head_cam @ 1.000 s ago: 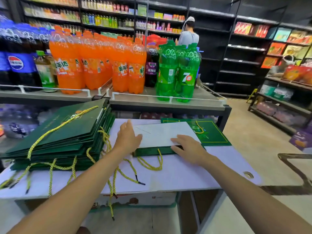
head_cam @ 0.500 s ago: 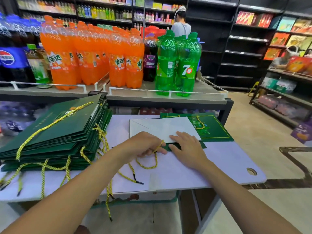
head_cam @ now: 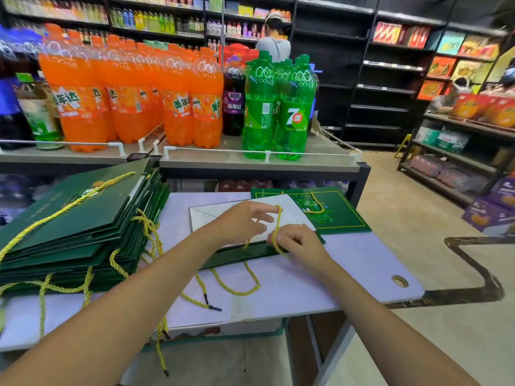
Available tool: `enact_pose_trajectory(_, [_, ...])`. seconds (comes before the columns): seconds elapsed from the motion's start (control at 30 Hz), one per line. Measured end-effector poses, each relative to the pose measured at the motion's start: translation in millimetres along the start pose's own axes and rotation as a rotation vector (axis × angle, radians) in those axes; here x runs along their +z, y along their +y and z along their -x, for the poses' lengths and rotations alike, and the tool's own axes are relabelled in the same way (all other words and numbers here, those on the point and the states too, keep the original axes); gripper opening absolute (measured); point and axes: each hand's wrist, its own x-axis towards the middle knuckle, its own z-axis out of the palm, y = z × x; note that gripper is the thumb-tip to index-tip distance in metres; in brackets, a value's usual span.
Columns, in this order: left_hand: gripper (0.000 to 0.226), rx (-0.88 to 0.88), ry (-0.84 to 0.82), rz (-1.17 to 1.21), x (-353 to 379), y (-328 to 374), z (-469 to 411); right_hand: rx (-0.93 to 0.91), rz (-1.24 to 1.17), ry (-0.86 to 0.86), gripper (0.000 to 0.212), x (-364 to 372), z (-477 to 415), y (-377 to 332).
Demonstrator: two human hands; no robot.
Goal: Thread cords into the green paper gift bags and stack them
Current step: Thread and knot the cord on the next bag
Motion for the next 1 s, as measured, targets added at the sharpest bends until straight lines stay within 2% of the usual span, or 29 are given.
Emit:
enact_pose_trajectory(0.1, [0.049,0.059,0.065,-0.353,9.5,-13.7,-1.9,-0.001,-0.073,0.004,0.062,0.0,1.5,-1.8])
enact_pose_trajectory(0.17, [0.042,0.105,0.113,-0.542,16.1,-21.5,4.0,0.004,-0.165,0.010,0.053,-3.7,4.3,-8.8])
enact_pose_trajectory(0.23, [0.031,0.187,0.091,-0.636,21.3,-29.8,10.0,-0.015,-0.150,0.000,0.034,-4.2,6.0,-12.6])
enact_pose_trajectory(0.33, [0.030,0.220,0.013,-0.674,20.4,-45.3,16.7,-0.008,-0.053,0.039,0.013,0.0,7.8,-15.3])
enact_pose_trajectory(0.47, [0.032,0.222,-0.018,-0.638,6.7,-66.6,20.3,-0.091,0.066,0.138,0.008,1.7,9.9,-16.4])
enact_pose_trajectory(0.57, [0.033,0.229,-0.027,-0.596,-1.1,-75.1,21.4,-0.228,0.310,-0.019,0.022,8.0,12.3,-18.4])
enact_pose_trajectory(0.63, [0.034,0.239,-0.013,-0.595,-0.4,-78.0,21.9,-0.283,0.456,-0.089,0.020,12.4,14.7,-20.9])
enact_pose_trajectory(0.67, [0.034,0.247,0.003,-0.606,1.0,-79.7,22.1,-0.286,0.454,-0.081,0.014,12.5,15.5,-22.5])
enact_pose_trajectory(0.73, [0.035,0.259,0.029,-0.613,2.3,-81.2,23.0,-0.247,0.366,-0.026,0.003,10.6,17.1,-25.7])
enact_pose_trajectory(0.87, [0.043,0.235,0.015,-0.593,-1.4,-83.1,26.3,-0.025,0.012,0.119,0.020,6.4,15.5,-24.5])
enact_pose_trajectory(1.0, [0.044,0.213,0.024,-0.608,-1.0,-85.0,28.0,-0.047,-0.103,0.223,0.049,2.4,14.0,-20.5])
